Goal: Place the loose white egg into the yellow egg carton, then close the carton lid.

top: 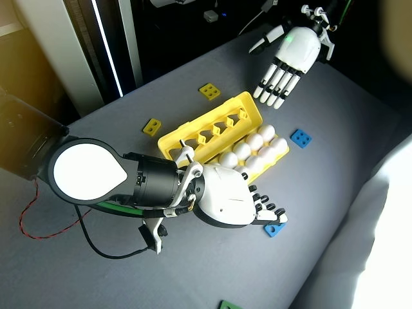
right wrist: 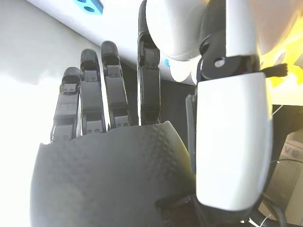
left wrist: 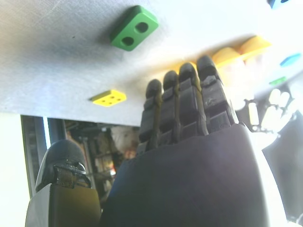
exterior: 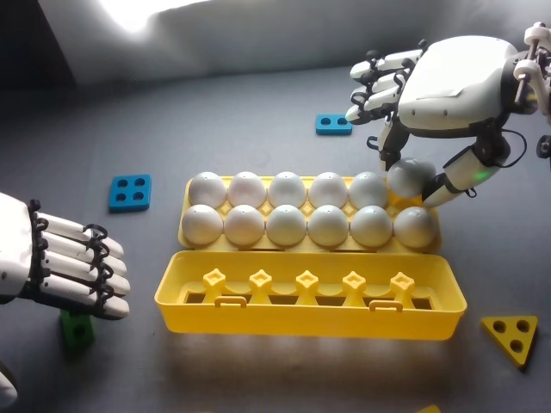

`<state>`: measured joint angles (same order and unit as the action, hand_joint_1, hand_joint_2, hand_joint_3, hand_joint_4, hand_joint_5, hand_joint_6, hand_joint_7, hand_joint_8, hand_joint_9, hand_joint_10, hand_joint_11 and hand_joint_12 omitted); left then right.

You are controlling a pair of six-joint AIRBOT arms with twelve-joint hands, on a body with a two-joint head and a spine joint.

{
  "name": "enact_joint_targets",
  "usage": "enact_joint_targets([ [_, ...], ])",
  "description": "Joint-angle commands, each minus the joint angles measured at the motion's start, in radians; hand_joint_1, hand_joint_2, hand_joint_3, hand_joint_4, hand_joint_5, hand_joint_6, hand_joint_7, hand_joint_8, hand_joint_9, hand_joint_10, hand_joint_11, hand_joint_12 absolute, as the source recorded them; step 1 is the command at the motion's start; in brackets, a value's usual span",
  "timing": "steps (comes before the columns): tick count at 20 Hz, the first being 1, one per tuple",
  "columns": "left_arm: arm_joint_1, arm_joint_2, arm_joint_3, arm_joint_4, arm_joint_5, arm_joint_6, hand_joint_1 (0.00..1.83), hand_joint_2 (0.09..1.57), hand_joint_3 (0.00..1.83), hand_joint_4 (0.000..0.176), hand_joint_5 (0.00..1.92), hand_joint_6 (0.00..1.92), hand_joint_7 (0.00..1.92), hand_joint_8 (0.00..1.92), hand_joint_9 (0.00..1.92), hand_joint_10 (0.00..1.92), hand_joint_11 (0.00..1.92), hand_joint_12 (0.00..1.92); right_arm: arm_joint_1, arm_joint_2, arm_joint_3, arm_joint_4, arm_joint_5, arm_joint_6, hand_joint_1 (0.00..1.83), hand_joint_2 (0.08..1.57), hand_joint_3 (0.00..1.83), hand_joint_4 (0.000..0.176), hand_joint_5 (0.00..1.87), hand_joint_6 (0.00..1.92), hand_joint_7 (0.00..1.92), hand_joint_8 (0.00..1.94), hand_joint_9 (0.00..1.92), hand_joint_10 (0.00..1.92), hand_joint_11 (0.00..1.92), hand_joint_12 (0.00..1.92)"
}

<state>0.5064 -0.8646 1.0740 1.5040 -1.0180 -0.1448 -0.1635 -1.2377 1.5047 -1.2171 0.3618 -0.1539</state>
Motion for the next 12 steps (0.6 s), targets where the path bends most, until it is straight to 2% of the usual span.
enact_joint_targets([
  [1, -0.004, 0.014, 0.008, -0.055, -0.042, -0.004, 0.00, 1.10, 0.00, 0.000, 0.12, 0.00, 0.09, 0.00, 0.06, 0.00, 0.00, 0.16, 0.004, 0.011, 0.004, 0.033, 0.033, 0.000, 0.91, 0.96, 0.00, 0.104, 0.98, 0.18, 0.28, 0.00, 0.18, 0.00, 0.00, 0.00],
  [2, -0.004, 0.014, 0.009, -0.055, -0.042, -0.004, 0.00, 1.09, 0.00, 0.000, 0.15, 0.00, 0.13, 0.00, 0.11, 0.00, 0.00, 0.26, 0.004, 0.011, 0.004, 0.033, 0.033, 0.000, 0.89, 0.94, 0.00, 0.117, 0.98, 0.07, 0.26, 0.00, 0.17, 0.00, 0.00, 0.00],
  [3, -0.004, 0.015, 0.009, -0.055, -0.042, -0.004, 0.00, 1.09, 0.00, 0.000, 0.11, 0.00, 0.08, 0.01, 0.06, 0.00, 0.00, 0.14, 0.004, 0.011, 0.004, 0.033, 0.033, 0.000, 0.88, 0.93, 0.00, 0.124, 0.98, 0.05, 0.27, 0.00, 0.17, 0.00, 0.00, 0.00],
  [4, -0.004, 0.015, 0.009, -0.055, -0.042, -0.004, 0.00, 1.09, 0.00, 0.000, 0.07, 0.00, 0.04, 0.01, 0.02, 0.00, 0.00, 0.03, 0.003, 0.011, 0.004, 0.034, 0.032, 0.000, 0.86, 0.91, 0.00, 0.124, 0.97, 0.03, 0.27, 0.00, 0.17, 0.00, 0.00, 0.00],
  [6, -0.005, 0.015, 0.009, -0.055, -0.042, -0.004, 0.00, 1.10, 0.00, 0.000, 0.12, 0.00, 0.10, 0.00, 0.07, 0.01, 0.04, 0.05, 0.002, 0.011, 0.004, 0.035, 0.032, 0.000, 0.84, 0.89, 0.00, 0.123, 0.92, 0.01, 0.27, 0.00, 0.18, 0.00, 0.00, 0.00],
  [7, -0.005, 0.015, 0.010, -0.055, -0.042, -0.004, 0.00, 1.11, 0.01, 0.000, 0.11, 0.00, 0.08, 0.00, 0.05, 0.00, 0.02, 0.05, 0.001, 0.011, 0.004, 0.039, 0.031, 0.000, 0.83, 0.90, 0.00, 0.114, 0.90, 0.00, 0.26, 0.00, 0.15, 0.00, 0.00, 0.00],
  [9, -0.005, 0.014, 0.010, -0.055, -0.042, -0.004, 0.00, 1.11, 0.00, 0.000, 0.12, 0.00, 0.09, 0.00, 0.06, 0.00, 0.00, 0.11, 0.001, 0.011, 0.004, 0.043, 0.029, 0.000, 0.75, 0.91, 0.00, 0.164, 0.85, 0.00, 0.21, 0.00, 0.14, 0.00, 0.00, 0.00],
  [10, -0.005, 0.014, 0.010, -0.055, -0.042, -0.004, 0.00, 1.11, 0.00, 0.000, 0.11, 0.00, 0.09, 0.00, 0.06, 0.00, 0.00, 0.12, 0.000, 0.011, 0.004, 0.045, 0.029, 0.000, 0.75, 0.91, 0.00, 0.171, 0.85, 0.00, 0.23, 0.01, 0.13, 0.00, 0.00, 0.00],
  [11, -0.005, 0.014, 0.011, -0.055, -0.042, -0.004, 0.00, 1.10, 0.00, 0.000, 0.14, 0.00, 0.12, 0.00, 0.10, 0.00, 0.00, 0.25, 0.000, 0.011, 0.004, 0.046, 0.029, 0.000, 0.82, 0.88, 0.00, 0.163, 0.89, 0.02, 0.26, 0.02, 0.14, 0.00, 0.00, 0.00],
  [12, -0.005, 0.014, 0.011, -0.055, -0.042, -0.004, 0.00, 1.10, 0.00, 0.000, 0.14, 0.00, 0.11, 0.00, 0.09, 0.00, 0.00, 0.24, 0.000, 0.011, 0.004, 0.047, 0.029, 0.000, 0.81, 0.88, 0.00, 0.159, 0.88, 0.01, 0.24, 0.01, 0.13, 0.00, 0.00, 0.00],
])
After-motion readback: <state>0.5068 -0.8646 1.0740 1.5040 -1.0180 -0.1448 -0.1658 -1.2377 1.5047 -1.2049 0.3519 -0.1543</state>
